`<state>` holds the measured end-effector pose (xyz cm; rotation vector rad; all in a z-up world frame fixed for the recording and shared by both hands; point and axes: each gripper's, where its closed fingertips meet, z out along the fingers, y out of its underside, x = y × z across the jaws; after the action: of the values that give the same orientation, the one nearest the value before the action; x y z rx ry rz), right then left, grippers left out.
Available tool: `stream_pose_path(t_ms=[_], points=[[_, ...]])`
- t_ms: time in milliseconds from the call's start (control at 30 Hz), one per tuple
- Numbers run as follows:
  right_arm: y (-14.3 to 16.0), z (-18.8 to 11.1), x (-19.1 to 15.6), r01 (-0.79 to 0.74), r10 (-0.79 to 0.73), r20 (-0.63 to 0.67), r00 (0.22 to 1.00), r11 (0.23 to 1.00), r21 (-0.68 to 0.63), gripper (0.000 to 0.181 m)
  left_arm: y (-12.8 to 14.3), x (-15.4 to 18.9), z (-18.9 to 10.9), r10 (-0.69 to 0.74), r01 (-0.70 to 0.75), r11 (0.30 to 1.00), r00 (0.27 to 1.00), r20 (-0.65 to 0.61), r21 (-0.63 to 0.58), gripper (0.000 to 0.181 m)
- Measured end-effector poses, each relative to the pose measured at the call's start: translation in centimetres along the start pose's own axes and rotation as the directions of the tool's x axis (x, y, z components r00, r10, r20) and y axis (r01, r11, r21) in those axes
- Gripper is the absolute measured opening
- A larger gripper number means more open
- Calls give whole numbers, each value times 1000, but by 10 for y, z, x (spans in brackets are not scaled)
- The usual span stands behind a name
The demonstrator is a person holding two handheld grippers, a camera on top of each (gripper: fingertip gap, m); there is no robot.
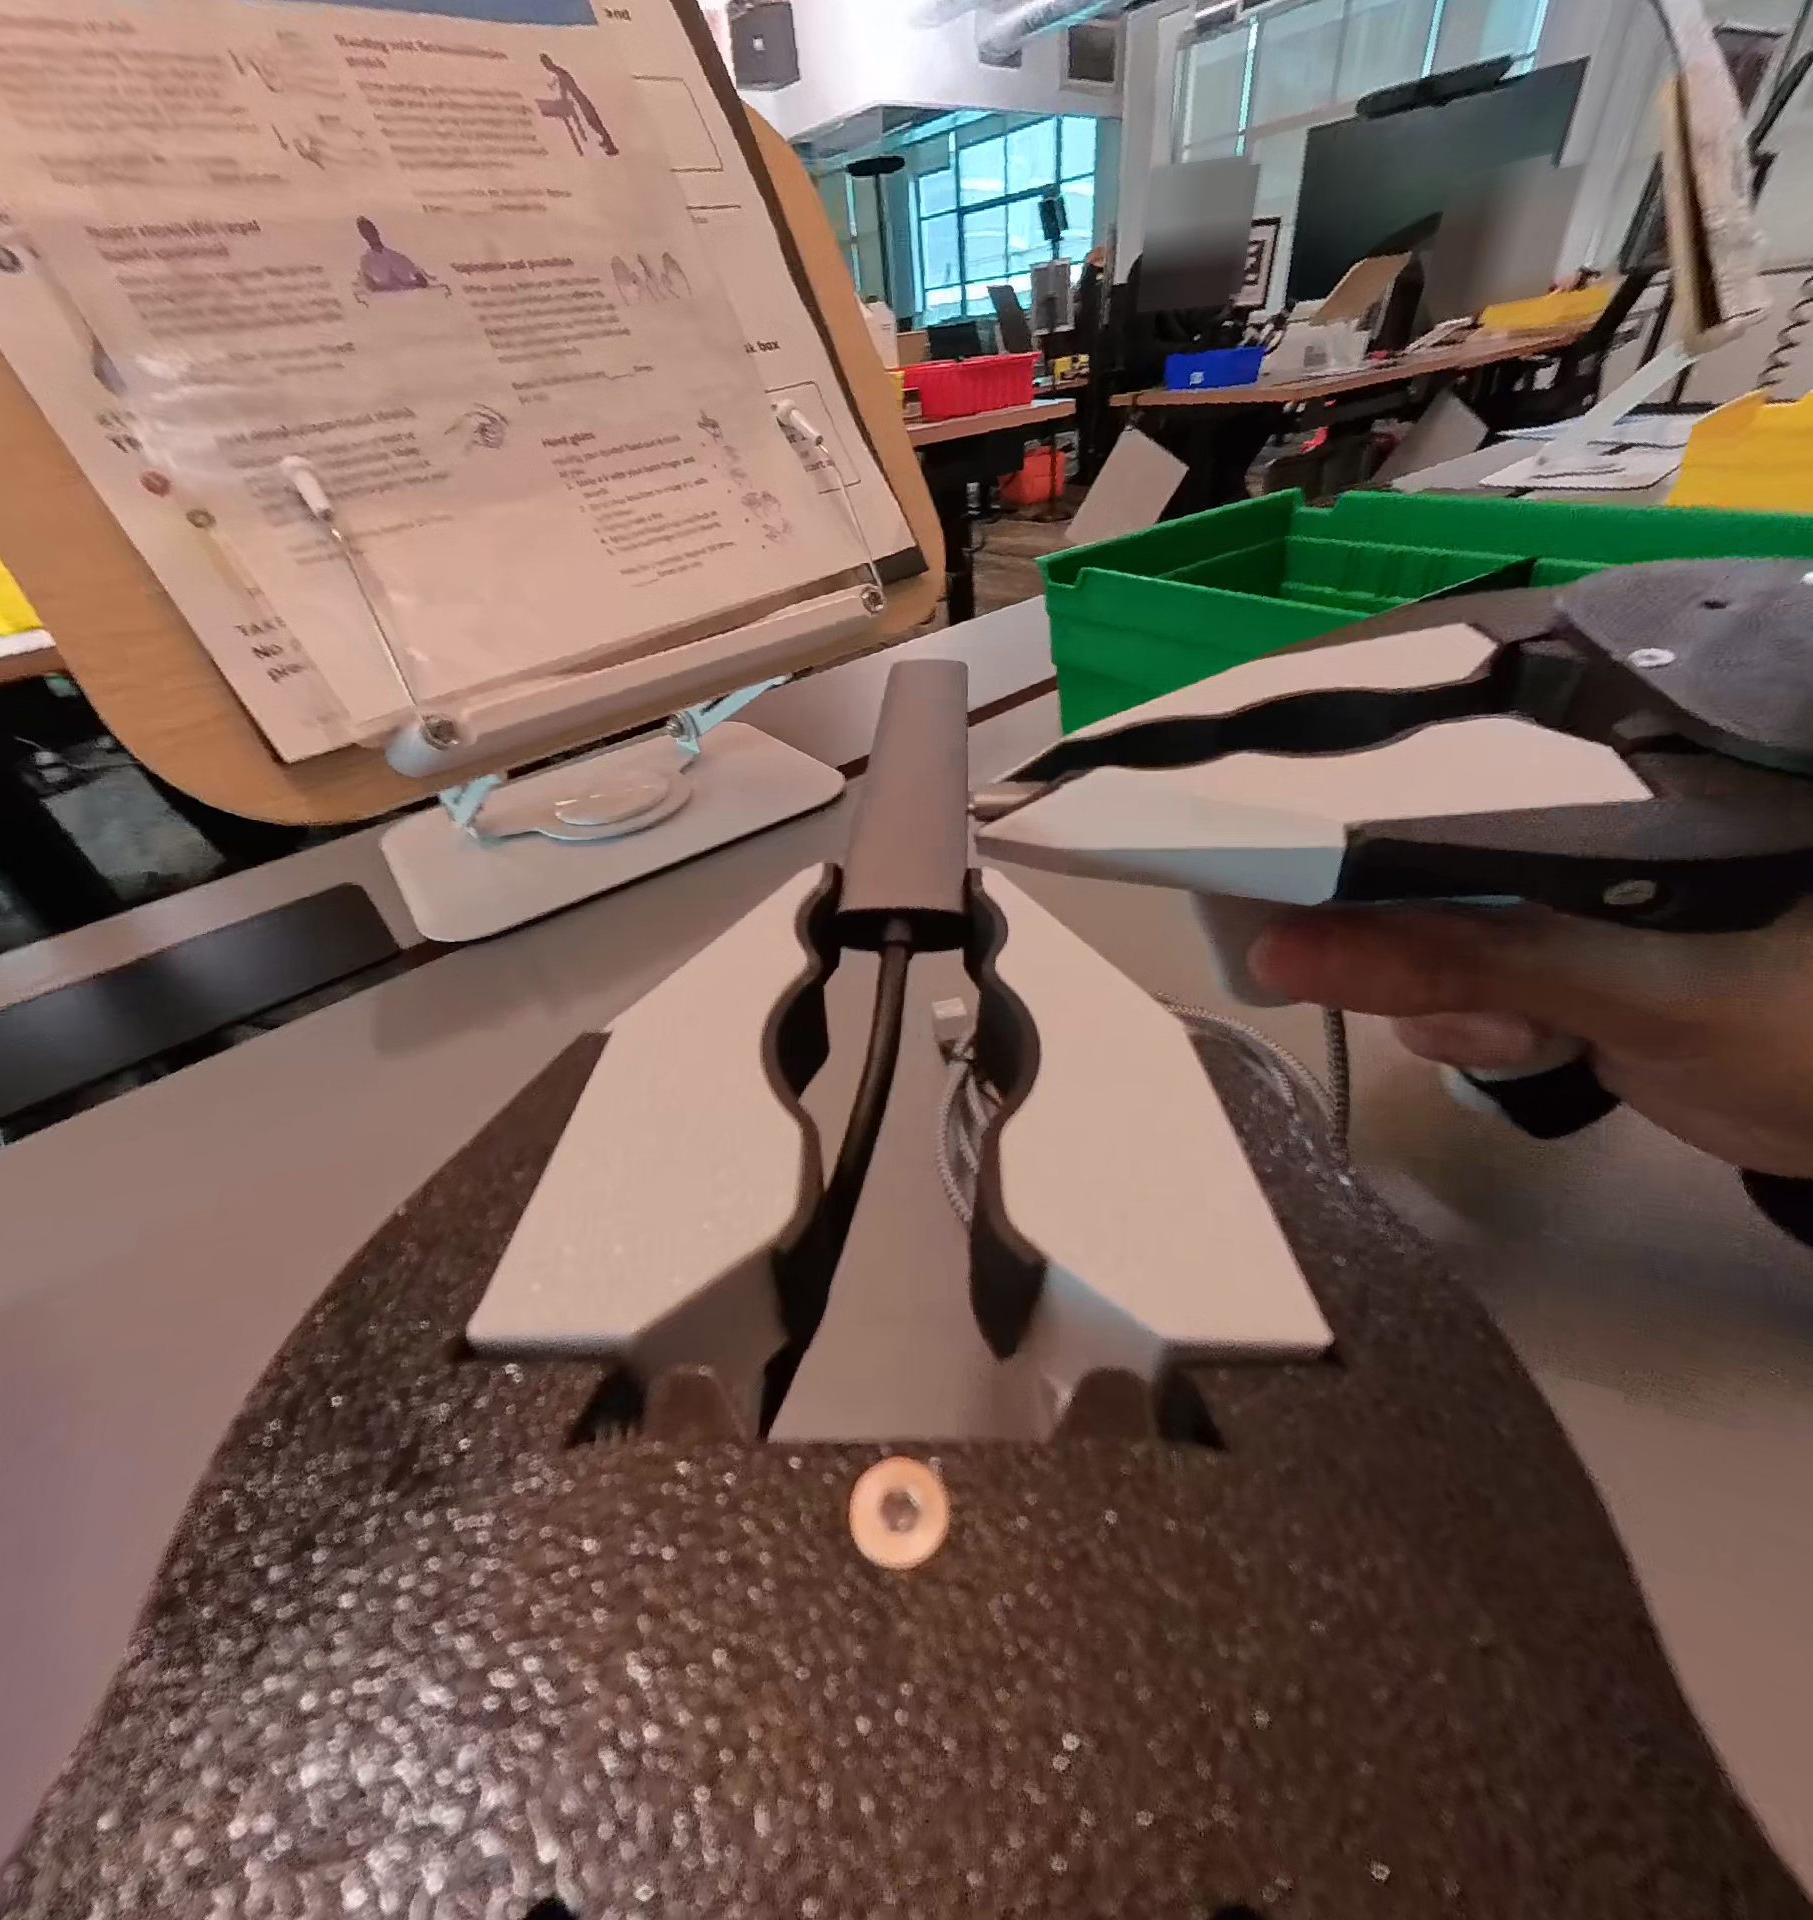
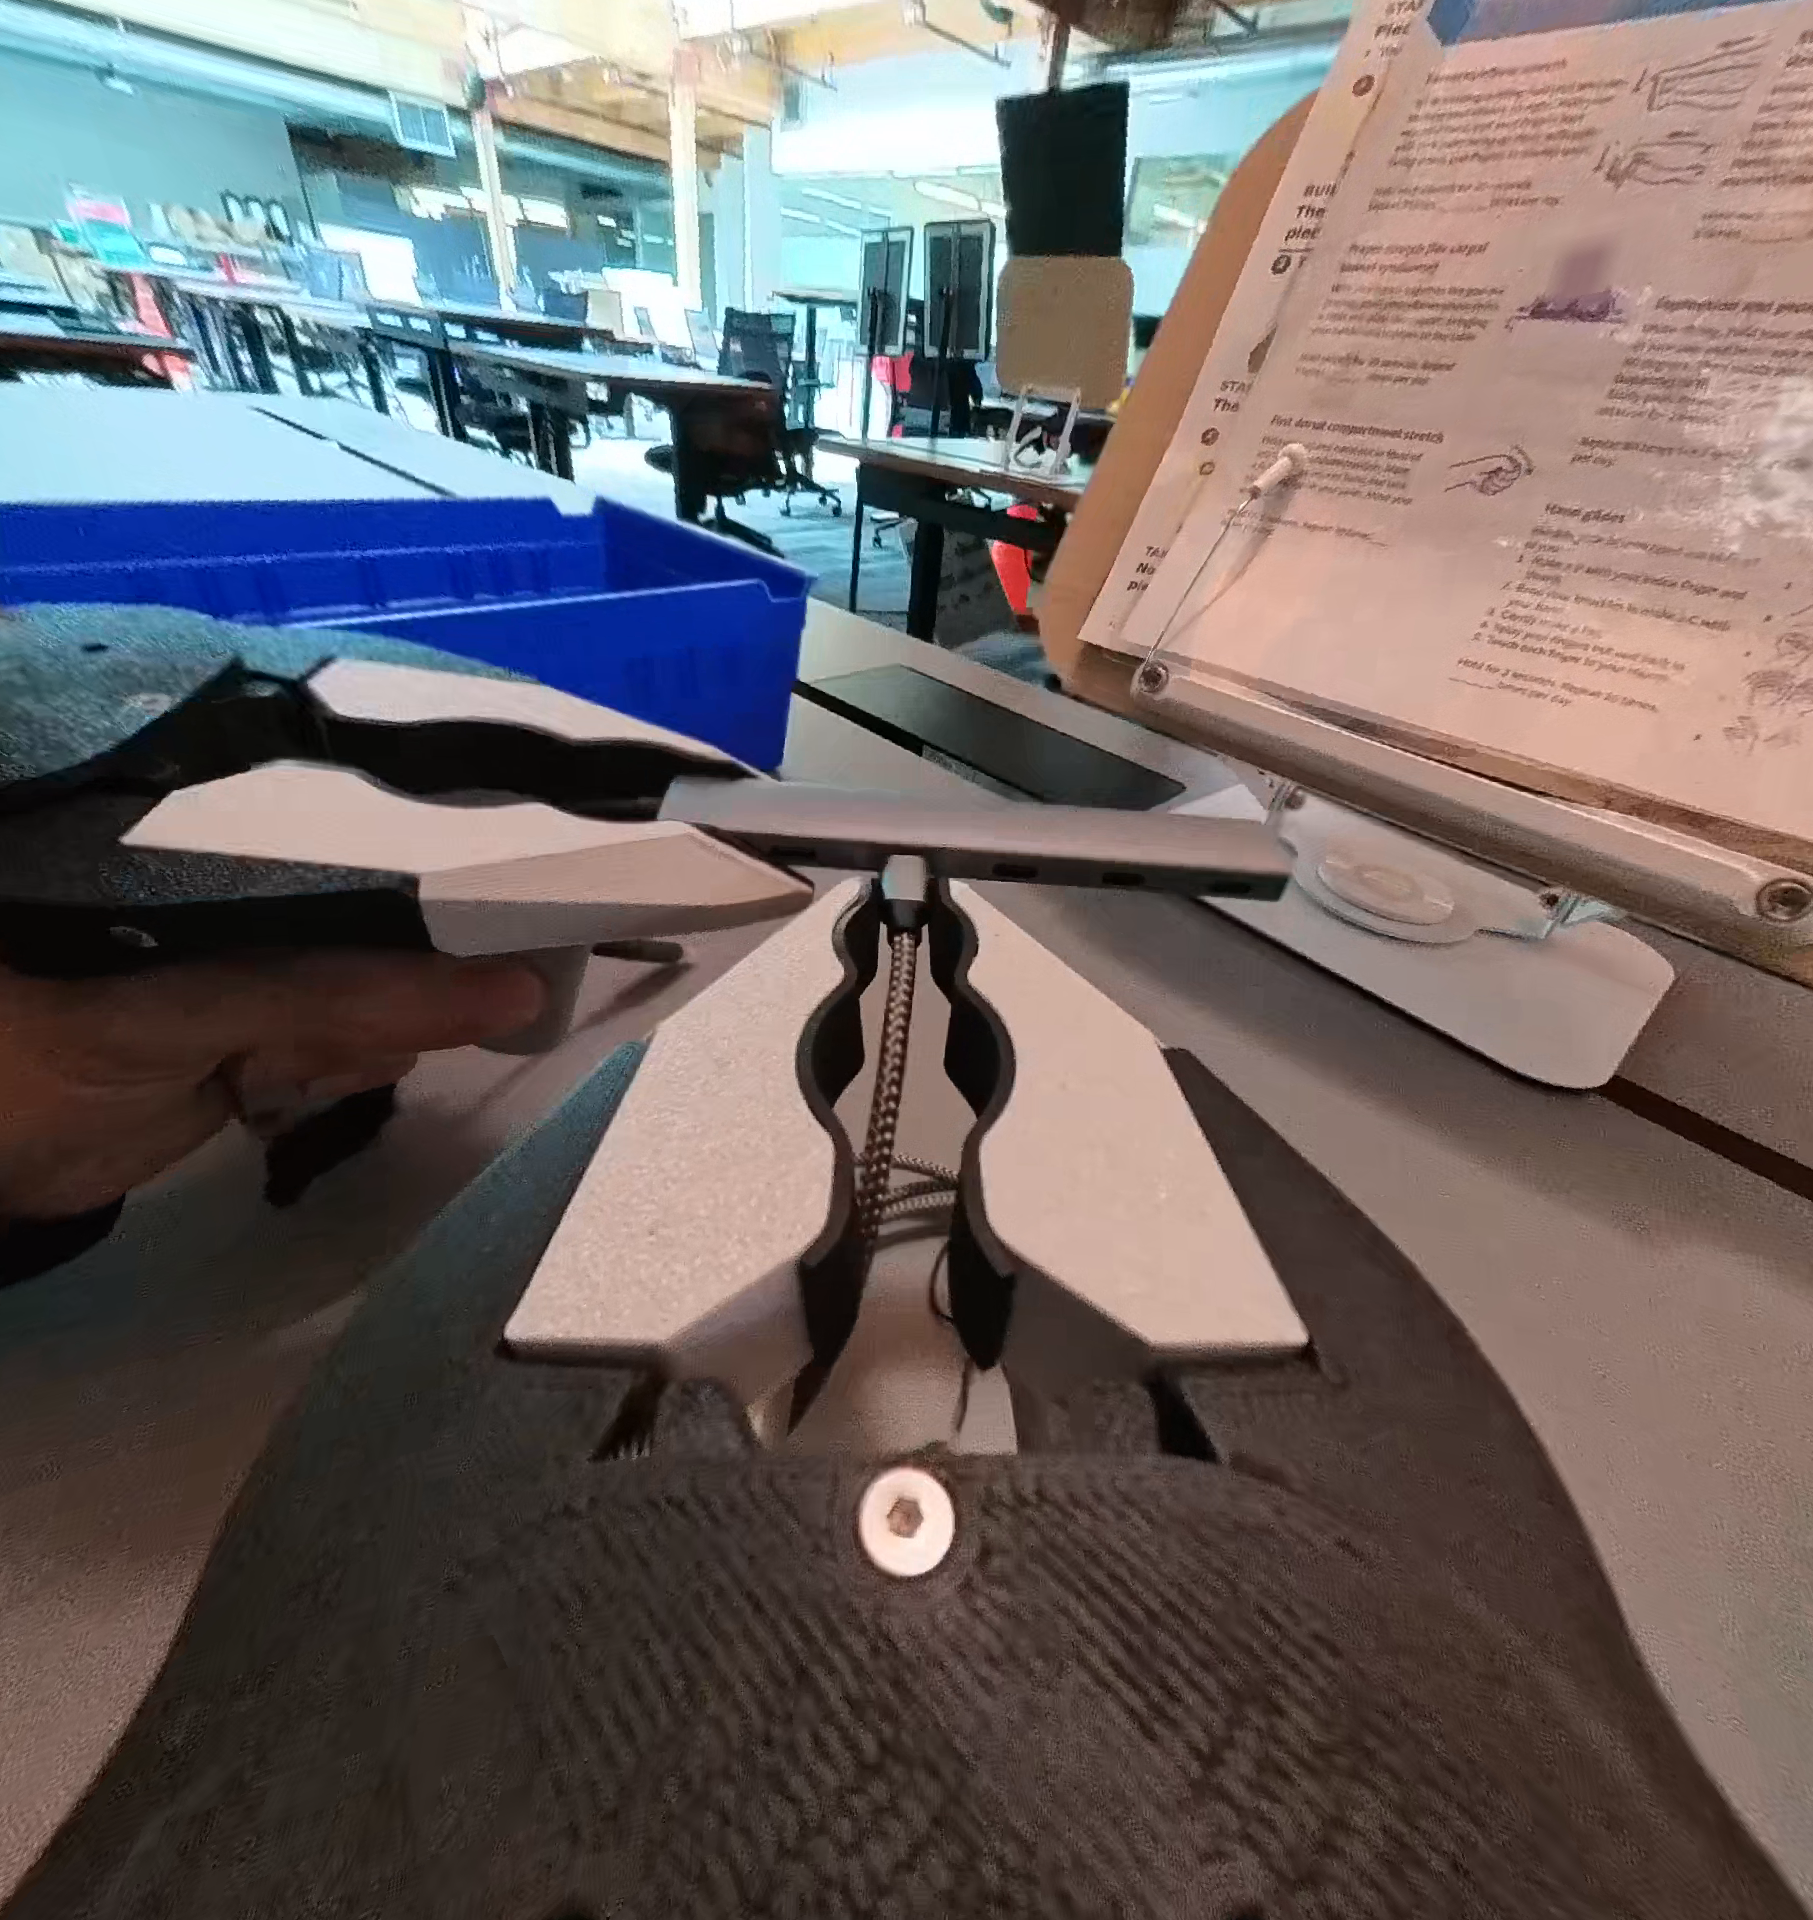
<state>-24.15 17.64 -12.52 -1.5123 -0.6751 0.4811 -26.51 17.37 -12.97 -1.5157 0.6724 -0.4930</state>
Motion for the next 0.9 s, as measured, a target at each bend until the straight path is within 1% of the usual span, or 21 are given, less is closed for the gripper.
stream_pose_path(t_ms=[67, 100, 133, 167, 200, 233, 267, 300, 400, 433, 467, 500, 567, 667, 733, 800, 900], points=[[-2, 0, -2, 19, -20, -23, 1000, 999, -28, 9, -4, 1, -1, 13, -14, 1000, 1000, 20, 10, 22], [-4, -1, -4, 20, -21, -26, 999, 999, -37, 9, -5, -3, -2, 15, -16, 1000, 998, 57, 13, 22], [-4, -5, -5, 9, -11, -32, 999, 999, -48, 9, -7, -34, -9, -10, 4, 1000, 972, 236, 27, 21], [-2, -9, -2, 10, -12, -33, 999, 998, -63, 9, -12, -59, -19, -34, 16, 998, 952, 304, 62, 21], [2, -14, 0, 12, -15, -33, 999, 997, -76, 9, -14, -76, -29, -130, 105, 990, 945, 301, 95, 21], [4, -20, 3, 10, -13, -37, 999, 996, -84, 9, -18, -81, -35, -205, 174, 975, 945, 254, 138, 21], [1, -26, 7, 11, -14, -57, 998, 998, -55, 8, -23, -83, -40, -221, 181, 968, 945, 241, 177, 21], [-4, -29, 12, 10, -13, -70, 997, 999, -31, 8, -24, -81, -39, -183, 141, 976, 947, 265, 168, 21], [-29, -36, 18, -12, 17, -72, 997, 997, 70, 9, -21, -63, -28, 21, -49, 995, 956, 292, 90, 21], [-37, -40, 15, 6, -2, -53, 999, 996, 91, 9, -18, -58, -25, 69, -92, 993, 953, 296, 67, 21], [-46, -44, 15, 30, -24, -62, 998, 994, 106, 9, -15, -54, -22, 108, -126, 991, 949, 296, 44, 21], [-56, -49, 13, 45, -37, -67, 997, 991, 126, 9, -13, -51, -21, 149, -164, 986, 940, 306, 24, 21], [-84, -61, 4, 65, -61, -30, 998, 984, 164, 9, -12, -47, -18, 230, -238, 971, 920, 319, -13, 21], [-135, -85, 7, 134, -127, -47, 991, 968, 213, 9, -9, -43, -16, 267, -270, 962, 912, 311, -34, 21], [-168, -105, 18, 142, -128, -73, 989, 961, 238, 9, -7, -42, -15, 262, -261, 964, 917, 301, -43, 21], [-202, -125, 28, 132, -117, -70, 991, 954, 270, 8, -5, -42, -14, 255, -252, 966, 920, 297, -49, 21], [-244, -153, 54, 125, -97, -110, 989, 949, 288, 8, -3, -43, -14, 242, -237, 970, 925, 293, -53, 21]])
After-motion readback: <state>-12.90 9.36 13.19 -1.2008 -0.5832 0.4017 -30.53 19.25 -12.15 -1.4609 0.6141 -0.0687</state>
